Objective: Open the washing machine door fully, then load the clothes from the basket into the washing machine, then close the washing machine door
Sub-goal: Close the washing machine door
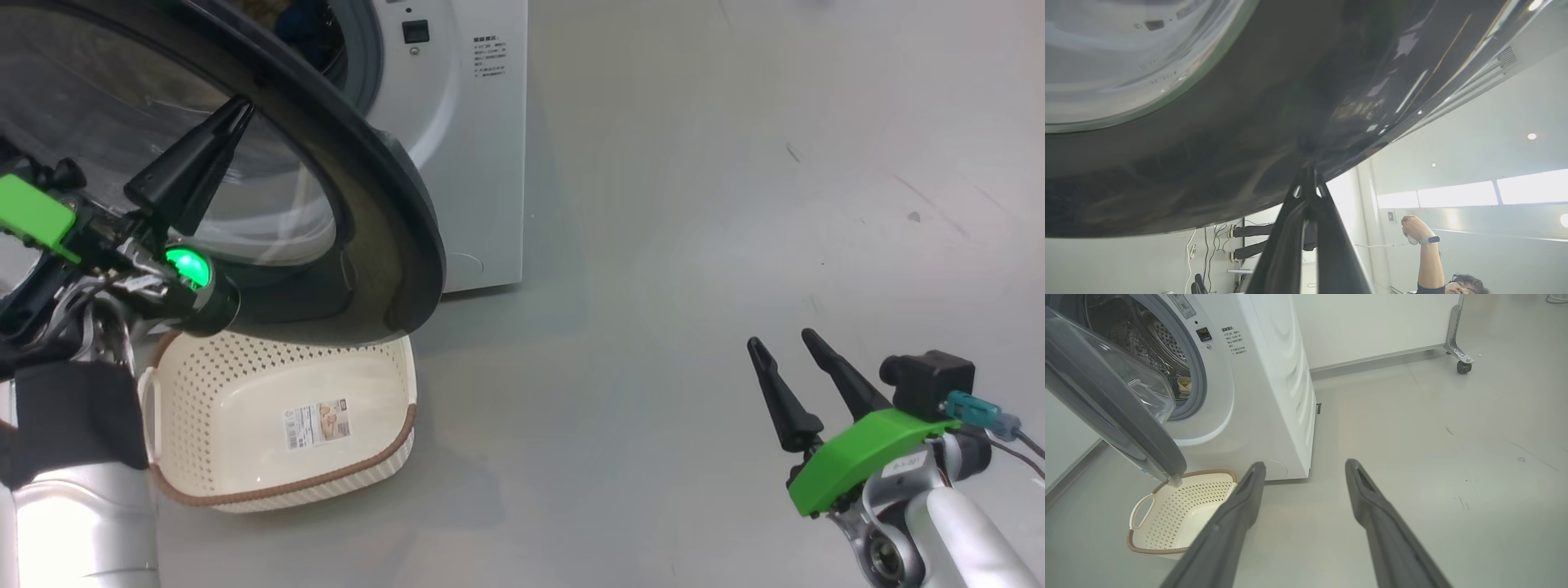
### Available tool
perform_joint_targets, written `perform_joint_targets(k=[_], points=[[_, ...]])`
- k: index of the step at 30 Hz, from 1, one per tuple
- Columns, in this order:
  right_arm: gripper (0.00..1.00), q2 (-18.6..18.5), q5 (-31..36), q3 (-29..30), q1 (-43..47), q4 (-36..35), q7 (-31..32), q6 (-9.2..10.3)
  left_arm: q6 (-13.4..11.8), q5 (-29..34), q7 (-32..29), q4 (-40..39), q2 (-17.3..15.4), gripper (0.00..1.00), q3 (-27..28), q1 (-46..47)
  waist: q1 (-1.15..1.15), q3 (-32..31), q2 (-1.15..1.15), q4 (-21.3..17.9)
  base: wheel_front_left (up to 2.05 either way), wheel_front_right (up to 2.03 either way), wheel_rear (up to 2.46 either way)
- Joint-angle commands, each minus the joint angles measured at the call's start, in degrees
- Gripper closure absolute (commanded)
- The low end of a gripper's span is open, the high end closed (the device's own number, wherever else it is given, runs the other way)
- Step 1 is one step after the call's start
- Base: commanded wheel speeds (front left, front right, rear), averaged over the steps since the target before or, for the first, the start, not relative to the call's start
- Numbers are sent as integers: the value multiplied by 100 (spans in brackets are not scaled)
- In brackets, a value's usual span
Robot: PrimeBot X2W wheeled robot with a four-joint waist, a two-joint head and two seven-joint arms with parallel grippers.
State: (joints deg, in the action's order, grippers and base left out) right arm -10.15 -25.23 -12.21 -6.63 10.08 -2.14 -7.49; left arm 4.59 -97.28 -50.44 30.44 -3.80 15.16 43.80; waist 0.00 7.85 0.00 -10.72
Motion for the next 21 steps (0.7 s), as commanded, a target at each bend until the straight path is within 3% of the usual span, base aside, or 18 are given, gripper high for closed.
perform_joint_targets(k=[1, 7, 10, 11, 17, 21], points=[[0, -31, -42, -45, -227, -151, -101, 0, 79, -44, -16, -262, -213, 100, 219, -54, 0, -30, 0, 55, 0, 0, 0], [0, -48, -33, 52, -156, -108, -143, 0, 191, 89, 58, -682, -146, 100, 208, -514, 0, -151, 0, 281, 0, 0, 0], [0, -66, -27, 120, -109, -114, -157, 0, 252, 352, 297, -1065, -105, 36, 167, -806, 0, -219, 0, 397, 0, 0, 0], [0, -70, -25, 144, -90, -121, -158, 0, 265, 538, 438, -1221, -103, 0, 136, -930, 0, -240, 0, 428, 0, 0, 0], [0, -93, 9, 279, 64, -178, -145, 0, 287, 1563, 1204, -2448, -42, 0, -319, -1835, 0, -397, 0, 603, 0, 0, 0], [0, -105, 36, 357, 173, -243, -109, 0, 288, 2563, 2027, -3088, -129, 0, -688, -2498, 0, -493, 0, 695, 0, 0, 0]])
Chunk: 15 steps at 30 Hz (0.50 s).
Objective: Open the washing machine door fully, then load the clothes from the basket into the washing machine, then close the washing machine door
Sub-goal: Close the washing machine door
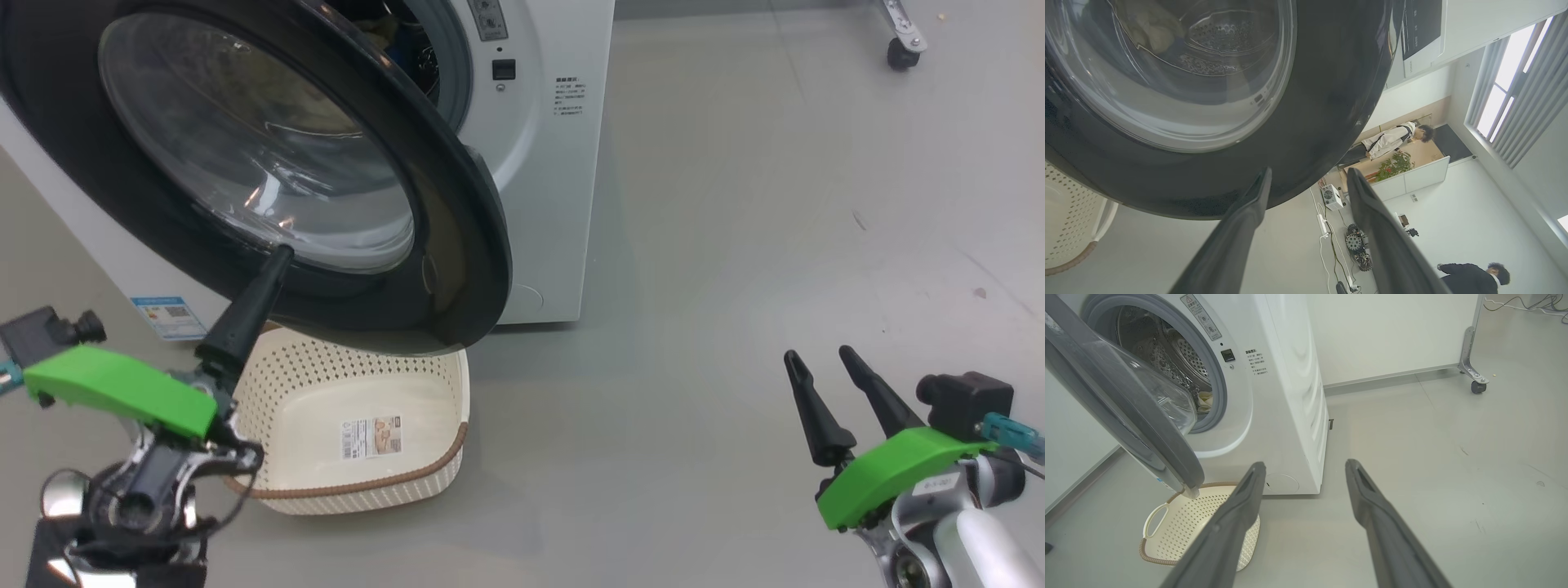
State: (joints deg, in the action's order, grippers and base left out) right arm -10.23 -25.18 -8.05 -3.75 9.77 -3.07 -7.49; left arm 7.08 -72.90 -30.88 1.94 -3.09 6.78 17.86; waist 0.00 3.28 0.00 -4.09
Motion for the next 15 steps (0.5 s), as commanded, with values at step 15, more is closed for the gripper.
perform_joint_targets(k=[15], points=[[0, -165, 133, 32, 255, -464, 185, 0, -414, 4326, 3256, -186, -704, 0, -928, -1489, 0, -306, 0, 93, 0, 0, 0]])
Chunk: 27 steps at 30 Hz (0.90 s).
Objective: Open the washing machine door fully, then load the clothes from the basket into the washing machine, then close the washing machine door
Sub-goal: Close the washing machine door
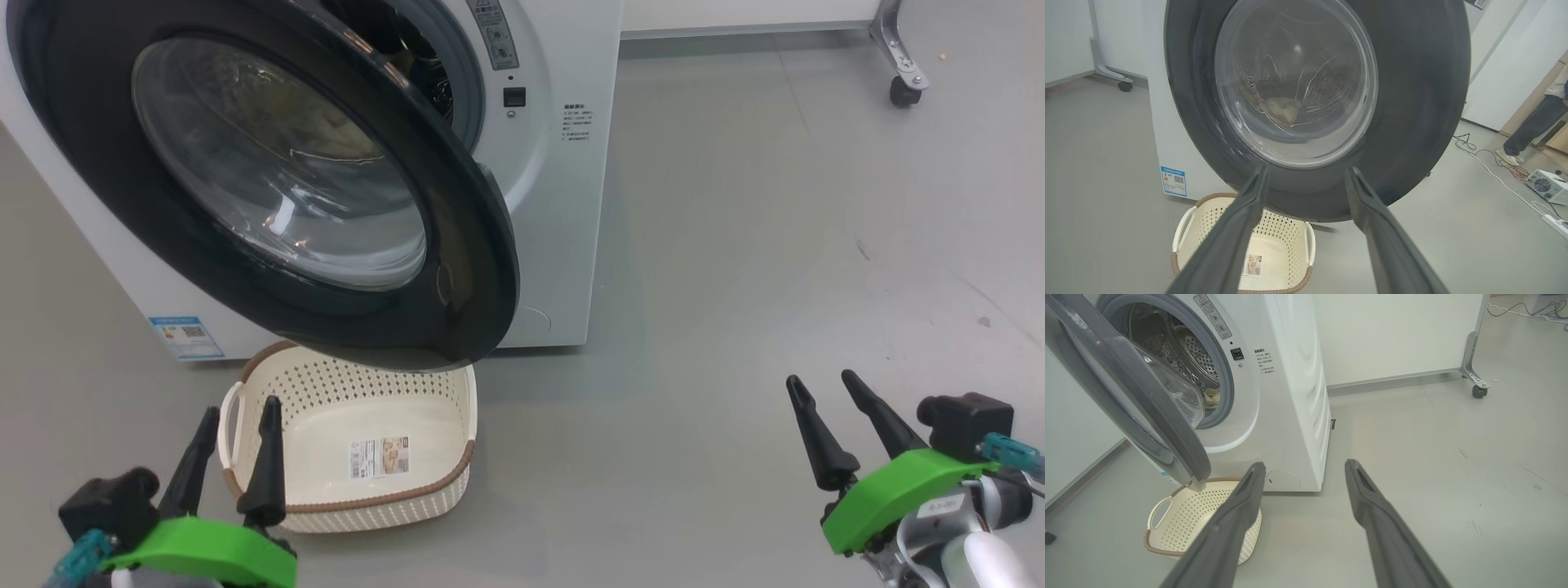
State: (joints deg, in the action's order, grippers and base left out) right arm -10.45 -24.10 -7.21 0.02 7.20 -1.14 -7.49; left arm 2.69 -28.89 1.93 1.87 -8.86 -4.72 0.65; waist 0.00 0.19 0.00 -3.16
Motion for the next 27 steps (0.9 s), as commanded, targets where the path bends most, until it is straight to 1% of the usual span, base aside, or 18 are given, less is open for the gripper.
perform_joint_targets(k=[1, 5, 6, 10, 17, 27], points=[[0, -149, 28, -46, -108, -223, 4, 0, -43, 131, 92, -172, -168, 0, 175, 163, 0, 0, 0, 0, 0, 0, 0], [0, -178, 41, 0, -48, -286, 55, 0, -269, 575, 322, -170, -198, 0, 32, -151, 0, -14, 0, -4, 0, 0, 0], [0, -179, 49, 34, -12, -321, 76, 0, -357, 715, 393, -252, -185, 0, -35, -285, 0, -16, 0, 2, 0, 0, 0], [0, -168, 72, 86, 41, -379, 111, 0, -492, 870, 478, -399, -165, 0, -98, -468, 0, 5, 0, 21, 0, 0, 0], [0, -133, 104, 114, 52, -457, 173, 0, -584, 918, 490, -538, -169, 0, -129, -574, 0, 43, 0, 38, 0, 0, 0], [0, -114, 119, 127, 21, -494, 181, 0, -634, 898, 489, -614, -176, 0, -152, -509, 0, 176, 0, 61, 0, 0, 0]])
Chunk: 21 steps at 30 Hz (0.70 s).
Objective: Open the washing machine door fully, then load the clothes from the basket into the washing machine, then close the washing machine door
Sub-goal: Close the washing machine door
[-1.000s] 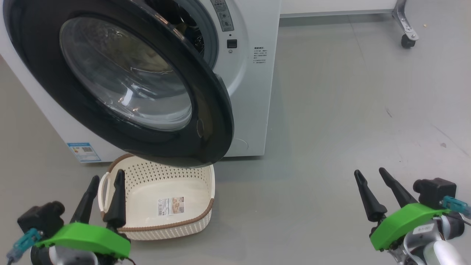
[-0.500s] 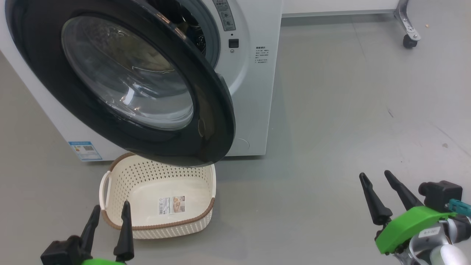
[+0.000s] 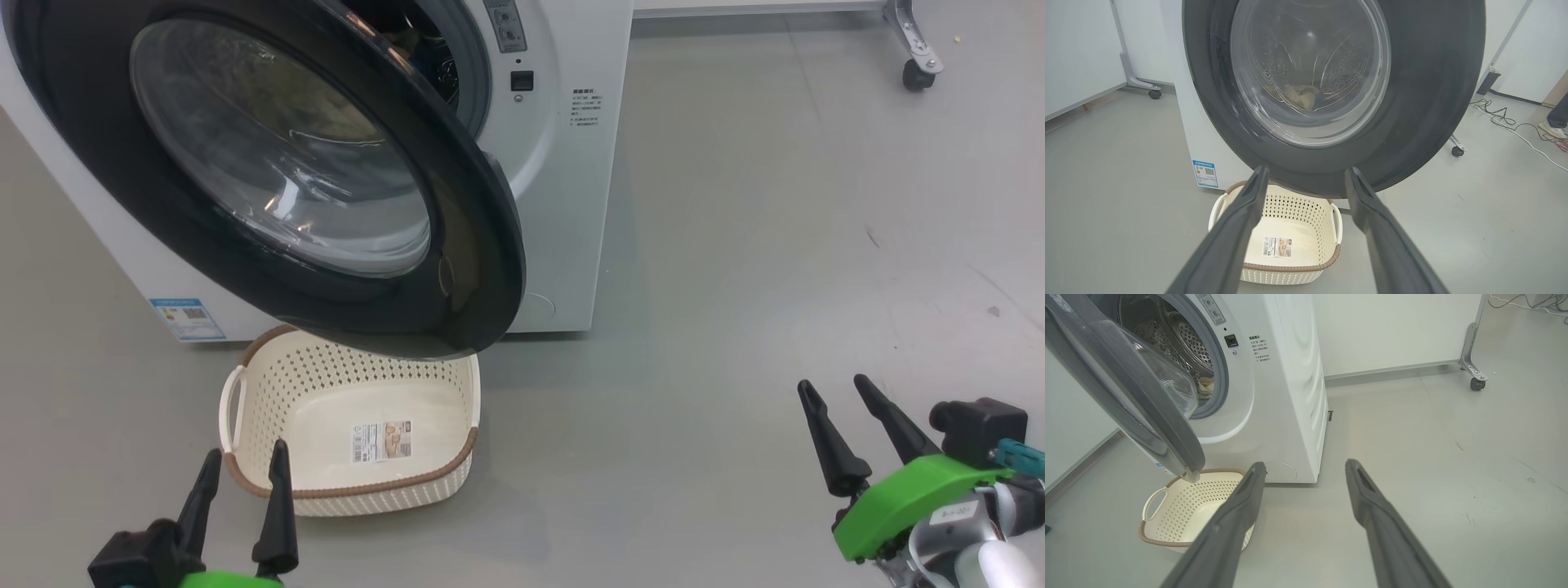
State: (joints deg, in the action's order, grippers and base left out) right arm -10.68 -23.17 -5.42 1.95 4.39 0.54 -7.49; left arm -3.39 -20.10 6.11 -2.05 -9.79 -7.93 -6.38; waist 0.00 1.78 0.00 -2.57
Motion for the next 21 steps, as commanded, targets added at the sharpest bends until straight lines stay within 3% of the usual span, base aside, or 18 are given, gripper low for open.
perform_joint_targets(k=[1, 14, 15, 21], points=[[0, -91, 28, -50, -180, -216, 13, 0, -26, 18, 76, -222, -85, 0, 164, 205, 0, 26, 0, 4, 0, 0, 0], [0, -104, 15, -30, -322, -312, -31, 0, -31, 66, 126, -235, -142, 0, 70, 279, 0, 134, 0, 108, 0, 0, 0], [100, -114, -11, -14, -413, -392, -84, 0, -32, 76, 129, -250, -145, 0, 49, 305, 0, 166, 0, 149, 0, 0, 0], [100, -230, -12, -148, -894, -761, -175, 0, 0, 101, 166, -228, -159, 0, -15, 430, 0, 221, 0, 347, 0, 0, 0]])
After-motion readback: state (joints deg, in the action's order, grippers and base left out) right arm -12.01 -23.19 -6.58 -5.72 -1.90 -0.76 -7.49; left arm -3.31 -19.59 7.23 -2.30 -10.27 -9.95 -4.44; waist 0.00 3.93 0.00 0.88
